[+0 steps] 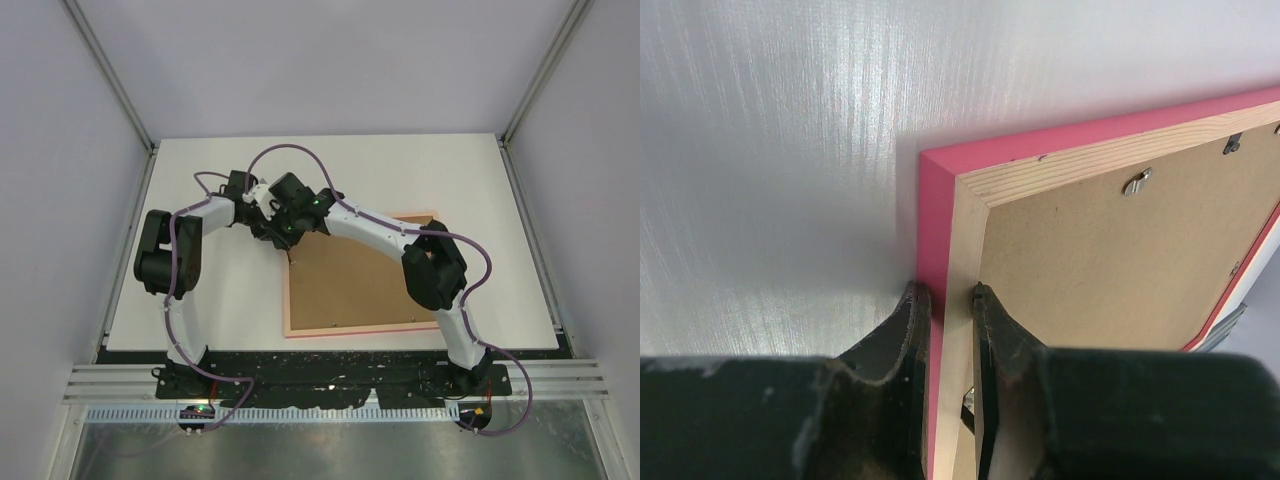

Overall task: Take the photo out of the frame
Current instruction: Release the photo frame item from the photo frame.

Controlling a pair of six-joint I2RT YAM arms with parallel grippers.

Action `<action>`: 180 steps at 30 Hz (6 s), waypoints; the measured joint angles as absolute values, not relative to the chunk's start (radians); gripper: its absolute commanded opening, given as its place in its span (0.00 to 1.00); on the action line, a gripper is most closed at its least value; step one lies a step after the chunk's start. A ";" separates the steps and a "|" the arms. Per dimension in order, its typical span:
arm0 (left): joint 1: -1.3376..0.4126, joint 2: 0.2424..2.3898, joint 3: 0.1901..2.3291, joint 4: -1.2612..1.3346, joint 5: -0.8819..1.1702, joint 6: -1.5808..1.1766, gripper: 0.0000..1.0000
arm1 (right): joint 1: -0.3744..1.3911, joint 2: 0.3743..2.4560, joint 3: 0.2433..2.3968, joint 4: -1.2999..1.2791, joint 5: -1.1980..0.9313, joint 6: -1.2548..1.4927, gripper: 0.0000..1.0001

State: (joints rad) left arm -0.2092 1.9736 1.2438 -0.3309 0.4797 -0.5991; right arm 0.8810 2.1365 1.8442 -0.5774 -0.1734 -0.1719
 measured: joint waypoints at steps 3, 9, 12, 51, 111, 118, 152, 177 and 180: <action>-0.209 1.974 1.244 -0.331 0.480 -0.599 0.00 | 0.880 2.136 1.844 -0.580 -0.196 -0.173 0.08; -0.209 1.974 1.244 -0.331 0.480 -0.599 0.00 | 0.875 2.136 1.844 -0.581 -0.211 -0.173 0.08; -0.209 1.974 1.244 -0.331 0.480 -0.599 0.00 | 0.875 2.136 1.844 -0.581 -0.211 -0.174 0.08; -0.209 1.974 1.244 -0.331 0.480 -0.599 0.00 | 0.875 2.136 1.844 -0.584 -0.216 -0.181 0.08; -0.209 1.974 1.244 -0.331 0.480 -0.599 0.00 | 0.872 2.136 1.859 -0.572 -0.174 -0.126 0.08; -0.209 1.974 1.244 -0.331 0.480 -0.599 0.00 | 0.868 2.136 1.859 -0.572 -0.179 -0.128 0.08; -0.209 1.974 1.244 -0.331 0.480 -0.599 0.00 | 0.866 2.151 1.854 -0.585 -0.260 -0.128 0.08; -0.209 1.974 1.244 -0.329 0.480 -0.599 0.00 | 0.860 2.151 1.853 -0.575 -0.159 -0.083 0.08; -0.209 1.974 1.244 -0.329 0.479 -0.599 0.00 | 0.860 2.151 1.853 -0.575 -0.155 -0.078 0.08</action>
